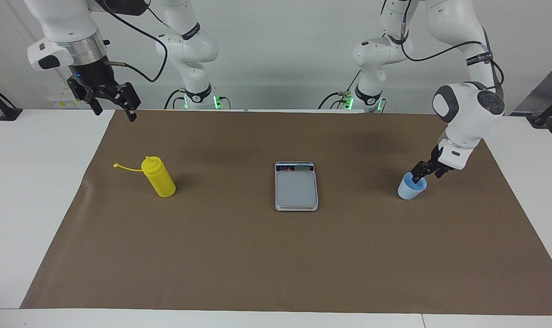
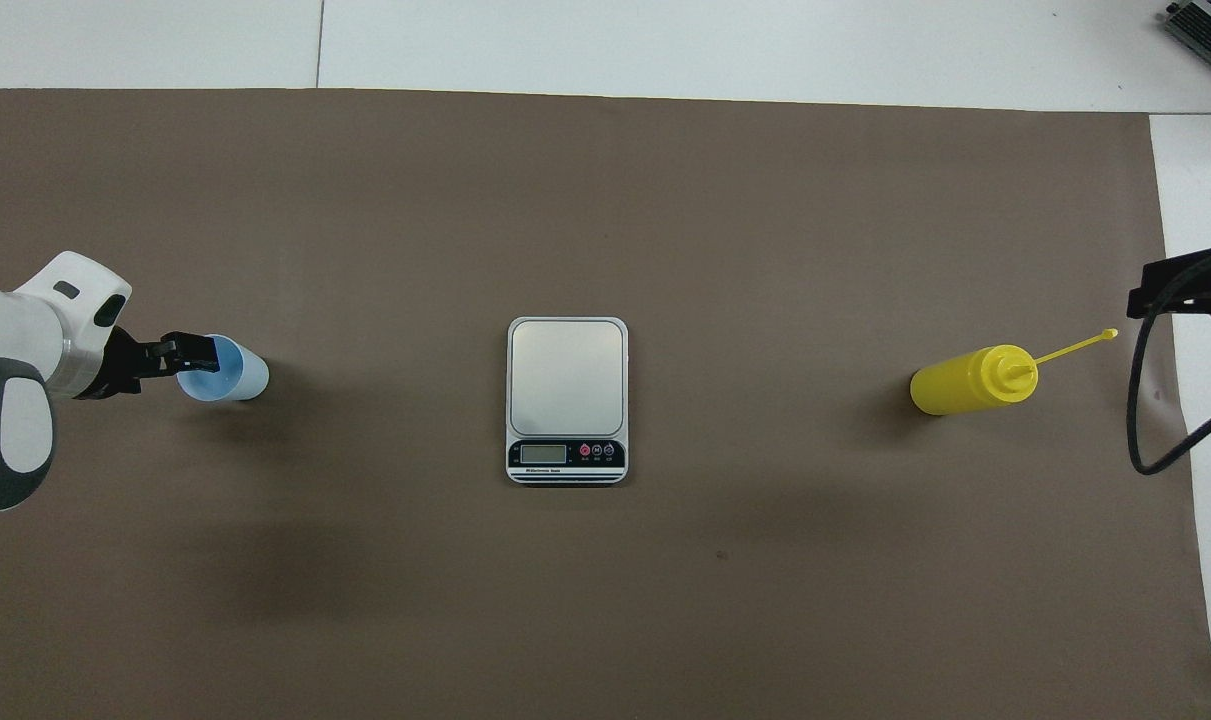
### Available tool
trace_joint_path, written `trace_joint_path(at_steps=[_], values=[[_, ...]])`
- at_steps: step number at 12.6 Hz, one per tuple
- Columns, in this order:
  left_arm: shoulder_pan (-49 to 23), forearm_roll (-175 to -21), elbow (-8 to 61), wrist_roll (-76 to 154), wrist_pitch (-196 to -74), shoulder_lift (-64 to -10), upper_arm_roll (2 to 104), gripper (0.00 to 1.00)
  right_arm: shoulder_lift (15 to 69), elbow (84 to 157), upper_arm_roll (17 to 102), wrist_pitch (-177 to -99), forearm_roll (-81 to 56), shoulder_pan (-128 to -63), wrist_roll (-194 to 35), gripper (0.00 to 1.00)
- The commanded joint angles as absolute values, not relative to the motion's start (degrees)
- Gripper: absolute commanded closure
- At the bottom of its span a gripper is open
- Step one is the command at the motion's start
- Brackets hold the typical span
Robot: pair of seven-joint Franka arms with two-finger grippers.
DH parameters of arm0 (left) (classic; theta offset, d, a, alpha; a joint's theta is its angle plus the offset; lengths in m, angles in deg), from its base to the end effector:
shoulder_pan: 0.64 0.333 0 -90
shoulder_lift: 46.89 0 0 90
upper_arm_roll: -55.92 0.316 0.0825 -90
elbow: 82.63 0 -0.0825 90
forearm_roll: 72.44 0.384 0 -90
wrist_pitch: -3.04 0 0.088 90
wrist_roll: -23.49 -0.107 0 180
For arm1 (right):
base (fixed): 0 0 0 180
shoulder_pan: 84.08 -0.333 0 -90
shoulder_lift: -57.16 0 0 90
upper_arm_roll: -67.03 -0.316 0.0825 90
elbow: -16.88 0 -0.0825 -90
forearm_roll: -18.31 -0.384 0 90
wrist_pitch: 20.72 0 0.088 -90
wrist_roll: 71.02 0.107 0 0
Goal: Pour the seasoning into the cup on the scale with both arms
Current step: 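Reach the left gripper to the light-blue cup and grasp it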
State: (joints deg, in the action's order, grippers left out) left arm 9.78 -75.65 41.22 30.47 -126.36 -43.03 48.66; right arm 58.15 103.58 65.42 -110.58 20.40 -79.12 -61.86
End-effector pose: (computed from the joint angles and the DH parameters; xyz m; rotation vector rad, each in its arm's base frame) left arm 0.5482 0.0292 0.3691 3.0706 0.3272 0.0434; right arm 0.5481 -0.0358 0.6611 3.0875 -0.3406 0.1153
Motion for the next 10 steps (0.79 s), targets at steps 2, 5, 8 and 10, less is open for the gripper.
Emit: trace_joint_path(at_steps=[2, 5, 8, 10], values=[[10.08, -76.49, 42.61, 31.40, -129.05, -42.76, 48.27, 0.10, 59.62, 105.56, 65.10, -112.83, 20.42, -78.72, -62.58, 0.00], [9.47, -76.49, 42.71, 31.23, -129.94, -41.79, 48.27, 0.64, 59.62, 105.56, 65.01, -112.22, 20.51, -79.16, -62.40, 0.00], [9.38, -76.40, 41.83, 28.59, -128.63, -41.70, 48.27, 1.00, 59.70, 105.39, 64.84, -109.06, 20.42, -79.16, -61.18, 0.00], [9.29, -76.05, 39.55, 28.24, -125.73, -41.44, 48.27, 1.00, 60.05, 105.47, 64.57, -106.42, 20.42, -79.24, -60.21, 0.00]])
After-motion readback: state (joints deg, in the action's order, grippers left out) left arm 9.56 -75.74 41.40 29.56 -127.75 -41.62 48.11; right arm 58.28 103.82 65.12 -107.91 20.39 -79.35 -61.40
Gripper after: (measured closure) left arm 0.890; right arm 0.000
